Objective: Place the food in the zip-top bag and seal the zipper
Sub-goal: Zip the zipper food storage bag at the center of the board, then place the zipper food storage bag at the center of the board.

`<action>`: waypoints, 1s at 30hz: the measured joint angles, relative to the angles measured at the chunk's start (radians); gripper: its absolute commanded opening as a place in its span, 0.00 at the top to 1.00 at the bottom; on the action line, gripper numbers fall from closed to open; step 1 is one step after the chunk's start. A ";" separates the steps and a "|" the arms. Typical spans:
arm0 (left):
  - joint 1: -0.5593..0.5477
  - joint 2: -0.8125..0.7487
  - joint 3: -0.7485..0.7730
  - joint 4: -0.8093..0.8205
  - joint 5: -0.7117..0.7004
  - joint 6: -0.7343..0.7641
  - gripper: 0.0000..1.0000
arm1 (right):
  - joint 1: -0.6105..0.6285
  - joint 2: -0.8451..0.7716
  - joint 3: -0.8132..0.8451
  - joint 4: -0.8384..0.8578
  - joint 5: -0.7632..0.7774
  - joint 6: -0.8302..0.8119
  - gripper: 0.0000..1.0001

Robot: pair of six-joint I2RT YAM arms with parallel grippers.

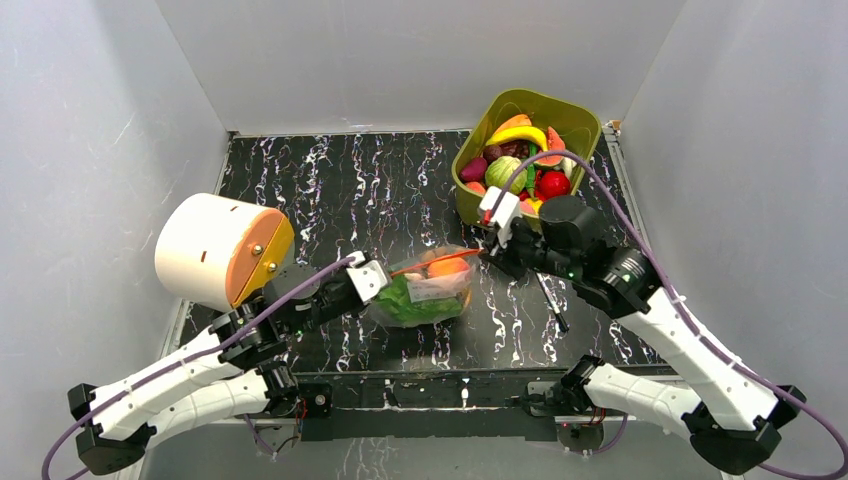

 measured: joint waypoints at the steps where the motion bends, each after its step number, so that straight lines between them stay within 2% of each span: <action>1: 0.000 0.008 0.001 0.005 0.015 -0.013 1.00 | -0.003 -0.019 -0.005 0.002 0.001 0.010 1.00; 10: 0.001 0.099 0.002 0.075 0.169 -0.224 1.00 | -0.032 -0.109 -0.018 0.022 -0.002 0.118 1.00; 14: 0.002 0.172 -0.023 0.140 0.167 -0.335 1.00 | -0.032 -0.104 -0.103 0.093 0.058 0.134 0.94; 23: 0.026 0.319 0.004 0.106 -0.032 -0.520 1.00 | -0.035 0.171 -0.107 0.218 0.189 0.130 0.49; 30: 0.192 0.375 0.060 0.048 -0.033 -0.627 1.00 | -0.035 0.139 -0.082 0.289 0.208 0.135 0.22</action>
